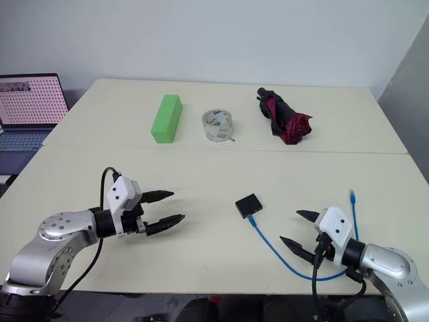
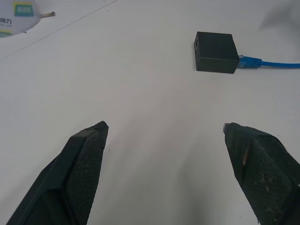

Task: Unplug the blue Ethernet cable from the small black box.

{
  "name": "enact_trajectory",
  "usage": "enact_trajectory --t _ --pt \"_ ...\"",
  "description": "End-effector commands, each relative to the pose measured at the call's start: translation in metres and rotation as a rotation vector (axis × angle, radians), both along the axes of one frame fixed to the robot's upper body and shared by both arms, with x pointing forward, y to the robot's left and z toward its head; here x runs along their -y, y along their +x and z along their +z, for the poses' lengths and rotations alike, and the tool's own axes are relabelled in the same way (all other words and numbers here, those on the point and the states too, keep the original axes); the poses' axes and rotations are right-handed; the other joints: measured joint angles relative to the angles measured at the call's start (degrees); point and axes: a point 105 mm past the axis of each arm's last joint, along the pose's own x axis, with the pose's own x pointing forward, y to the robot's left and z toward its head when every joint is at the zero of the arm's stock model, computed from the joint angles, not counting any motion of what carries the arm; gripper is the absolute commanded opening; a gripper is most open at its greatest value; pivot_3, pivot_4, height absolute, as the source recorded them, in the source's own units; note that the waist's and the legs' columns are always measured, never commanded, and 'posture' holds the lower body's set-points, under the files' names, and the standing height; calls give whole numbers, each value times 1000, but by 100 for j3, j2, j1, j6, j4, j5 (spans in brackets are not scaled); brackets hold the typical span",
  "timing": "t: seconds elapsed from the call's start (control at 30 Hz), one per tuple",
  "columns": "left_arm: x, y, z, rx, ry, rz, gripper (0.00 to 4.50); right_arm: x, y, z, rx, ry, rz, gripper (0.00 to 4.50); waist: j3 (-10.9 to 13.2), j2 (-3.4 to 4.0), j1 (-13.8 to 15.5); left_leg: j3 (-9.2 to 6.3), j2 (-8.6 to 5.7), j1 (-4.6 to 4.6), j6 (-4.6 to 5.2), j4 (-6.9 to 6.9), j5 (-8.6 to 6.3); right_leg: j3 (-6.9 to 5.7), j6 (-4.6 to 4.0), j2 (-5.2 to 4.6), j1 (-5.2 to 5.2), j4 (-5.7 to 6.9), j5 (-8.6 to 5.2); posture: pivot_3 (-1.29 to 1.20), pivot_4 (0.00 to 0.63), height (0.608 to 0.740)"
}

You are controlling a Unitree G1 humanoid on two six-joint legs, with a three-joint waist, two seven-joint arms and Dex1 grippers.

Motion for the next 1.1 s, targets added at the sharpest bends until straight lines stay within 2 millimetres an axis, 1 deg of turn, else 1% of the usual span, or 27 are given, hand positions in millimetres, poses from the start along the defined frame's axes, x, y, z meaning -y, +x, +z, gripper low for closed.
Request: enact_trajectory --t 0.03,0.23,0.33,0.47,0.57,0.67,0.73,0.8,0.9,1.0,1.1 --pt "7 -5 12 47 -4 -49 4182 -3 0 8 40 -10 21 4106 0 0 0 0 0 0 0 0 0 0 0 0 0 0 0 0 150 740" --pt "11 -8 7 39 18 -71 4182 -8 -4 3 9 -12 34 4106 0 0 0 0 0 0 0 0 0 0 0 0 0 0 0 0 150 740" --pt "15 -10 5 37 21 -89 4182 -16 -8 -2 -13 -8 41 4106 0 0 0 0 0 0 0 0 0 0 0 0 0 0 0 0 150 740" --pt "23 -15 3 25 33 -139 4182 -24 -6 -9 -31 11 25 4106 0 0 0 0 0 0 0 0 0 1 0 0 1 0 0 0 150 740" --pt "31 -18 4 19 26 -179 4182 -30 -2 -15 -37 26 1 4106 0 0 -1 0 0 0 0 1 0 1 0 1 0 1 0 0 150 740" --pt "35 -19 4 11 33 -211 4182 -38 7 -21 -16 37 -38 4106 0 0 -2 -1 1 0 0 1 0 0 0 1 -1 1 0 0 150 740" --pt "37 -20 4 -1 40 -230 4182 -47 15 -22 -12 79 -68 4106 -1 -2 -3 0 -1 1 -1 1 0 2 0 1 0 0 0 0 150 740" --pt "38 -21 1 -18 49 -260 4182 -60 25 -28 0 92 -95 4106 0 0 -6 0 1 1 -1 1 1 3 0 4 -3 2 0 0 150 740" --pt "41 -22 2 -32 36 -288 4182 -75 28 -34 -6 95 -95 4106 1 3 -6 1 1 1 -2 -1 1 4 0 6 -5 3 0 0 150 740" --pt "43 -21 3 -33 23 -298 4182 -81 31 -43 -16 68 -116 4106 1 1 3 0 0 -3 -2 0 1 3 0 4 -6 0 0 0 150 740" --pt "44 -20 2 -32 25 -301 4182 -80 35 -50 -22 43 -154 4106 0 1 -3 1 -1 -1 -2 2 1 5 0 3 -5 1 0 0 150 740"
